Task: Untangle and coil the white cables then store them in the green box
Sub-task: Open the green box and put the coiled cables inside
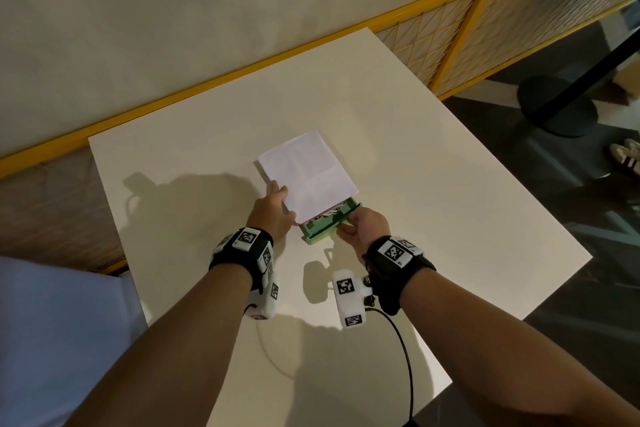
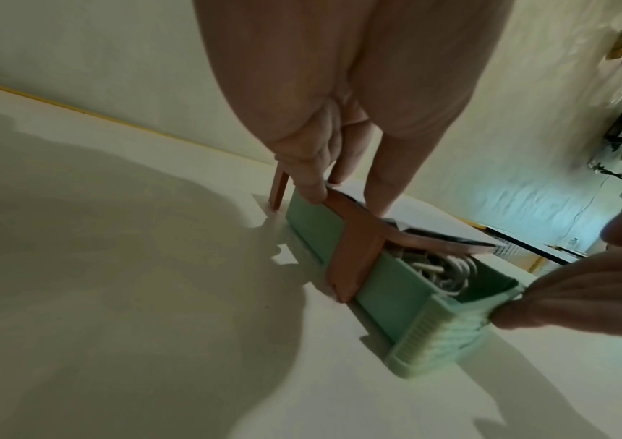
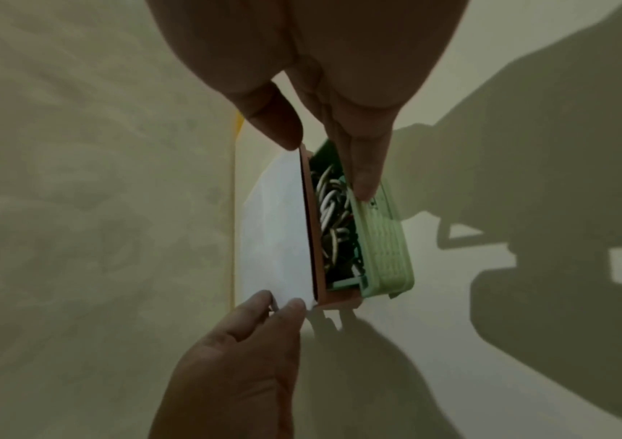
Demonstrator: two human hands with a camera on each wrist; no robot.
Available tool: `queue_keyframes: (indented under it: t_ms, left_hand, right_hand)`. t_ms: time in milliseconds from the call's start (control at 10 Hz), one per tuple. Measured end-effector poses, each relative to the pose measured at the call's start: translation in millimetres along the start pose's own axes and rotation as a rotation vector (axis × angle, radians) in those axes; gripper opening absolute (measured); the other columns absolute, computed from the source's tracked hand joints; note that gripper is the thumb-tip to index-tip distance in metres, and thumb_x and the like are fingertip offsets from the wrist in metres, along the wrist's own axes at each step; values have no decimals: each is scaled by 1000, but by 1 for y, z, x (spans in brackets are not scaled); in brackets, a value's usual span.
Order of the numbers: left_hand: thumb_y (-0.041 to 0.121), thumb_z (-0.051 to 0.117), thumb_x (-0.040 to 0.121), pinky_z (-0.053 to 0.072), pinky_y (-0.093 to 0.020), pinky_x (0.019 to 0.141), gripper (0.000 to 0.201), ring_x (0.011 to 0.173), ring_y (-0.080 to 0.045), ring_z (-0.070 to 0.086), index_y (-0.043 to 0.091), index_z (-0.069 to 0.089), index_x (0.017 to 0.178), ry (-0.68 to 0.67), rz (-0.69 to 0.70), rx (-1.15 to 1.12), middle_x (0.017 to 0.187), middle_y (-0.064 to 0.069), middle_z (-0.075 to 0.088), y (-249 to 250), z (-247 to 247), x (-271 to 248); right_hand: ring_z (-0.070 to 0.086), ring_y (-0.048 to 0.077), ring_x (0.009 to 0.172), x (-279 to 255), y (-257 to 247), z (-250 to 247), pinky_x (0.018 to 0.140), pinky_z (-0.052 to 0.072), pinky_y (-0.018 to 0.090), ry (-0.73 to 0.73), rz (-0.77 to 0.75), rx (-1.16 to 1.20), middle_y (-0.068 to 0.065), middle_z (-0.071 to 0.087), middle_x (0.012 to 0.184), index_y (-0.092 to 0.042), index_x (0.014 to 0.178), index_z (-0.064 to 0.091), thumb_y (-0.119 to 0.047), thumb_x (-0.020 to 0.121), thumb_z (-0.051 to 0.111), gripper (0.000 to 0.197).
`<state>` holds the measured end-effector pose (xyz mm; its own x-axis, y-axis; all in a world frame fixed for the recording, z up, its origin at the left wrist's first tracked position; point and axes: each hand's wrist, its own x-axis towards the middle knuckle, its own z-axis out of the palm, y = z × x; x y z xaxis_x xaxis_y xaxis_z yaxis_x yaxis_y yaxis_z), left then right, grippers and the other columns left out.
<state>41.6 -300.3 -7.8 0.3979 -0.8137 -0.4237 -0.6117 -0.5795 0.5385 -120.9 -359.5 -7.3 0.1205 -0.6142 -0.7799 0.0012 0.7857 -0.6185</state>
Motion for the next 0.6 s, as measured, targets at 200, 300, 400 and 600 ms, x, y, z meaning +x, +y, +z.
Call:
queue_keyframes:
  t_ms: [200,300,400,600]
  left_hand:
    - [10,56,92,41,-32,107,57,126,-33,53,6,40,146,-2,-18,-14,163,-7,19,-2,1,1]
    - [10,56,92,42,-32,106,56,125,-32,54,6,40,146,6,-18,-19,163,-6,20,-2,1,4]
    - [11,57,92,40,-31,109,60,129,-31,51,8,37,149,-5,-19,-23,164,-5,16,-4,3,3]
    - [11,59,91,41,-32,107,53,131,-27,51,9,47,143,66,-15,-205,149,-10,47,-21,-6,-12]
  right_hand:
    - [43,23,56,-4,-4,25,60,45,35,60,44,204,9,43,62,-6,60,41,7,79,36,24]
    - [45,25,57,-4,-7,30,62,46,34,43,48,250,11,47,64,-4,61,45,6,78,37,21]
    - [51,26,63,-4,-4,25,64,48,35,12,43,240,11,52,70,-5,63,47,5,78,37,20]
    - [58,23,68,-18,-6,8,63,49,32,-92,-4,-27,6,59,80,-10,80,56,-10,90,46,14]
